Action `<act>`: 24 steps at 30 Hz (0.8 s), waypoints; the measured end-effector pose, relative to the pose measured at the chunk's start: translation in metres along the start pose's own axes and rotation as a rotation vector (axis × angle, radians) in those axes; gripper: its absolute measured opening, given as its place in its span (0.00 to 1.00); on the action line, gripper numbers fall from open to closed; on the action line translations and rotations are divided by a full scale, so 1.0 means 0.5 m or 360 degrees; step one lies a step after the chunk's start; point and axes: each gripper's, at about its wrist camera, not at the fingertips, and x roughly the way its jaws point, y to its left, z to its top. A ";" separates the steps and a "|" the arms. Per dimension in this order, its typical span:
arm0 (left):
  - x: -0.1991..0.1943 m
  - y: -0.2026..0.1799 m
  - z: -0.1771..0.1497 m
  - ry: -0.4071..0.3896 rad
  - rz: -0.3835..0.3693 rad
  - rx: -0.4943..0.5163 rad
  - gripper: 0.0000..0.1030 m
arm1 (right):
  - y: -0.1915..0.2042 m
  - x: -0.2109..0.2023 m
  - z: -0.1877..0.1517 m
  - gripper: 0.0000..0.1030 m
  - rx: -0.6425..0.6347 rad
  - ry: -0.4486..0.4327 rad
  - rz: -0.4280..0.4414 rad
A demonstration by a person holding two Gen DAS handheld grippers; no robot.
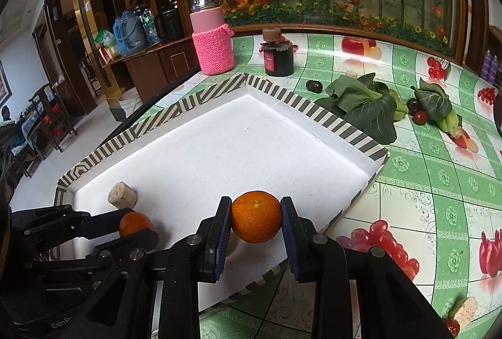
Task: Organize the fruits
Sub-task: 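Carry both oranges into the white tray and open both tools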
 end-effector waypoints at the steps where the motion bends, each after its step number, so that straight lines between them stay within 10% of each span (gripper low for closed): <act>1: 0.000 0.001 -0.001 0.0002 0.0003 -0.0003 0.29 | 0.001 0.002 -0.001 0.29 -0.0003 0.0008 -0.0001; 24: 0.005 -0.010 -0.003 0.0019 0.0012 0.0026 0.29 | 0.008 0.014 -0.002 0.29 -0.0039 0.0024 -0.0022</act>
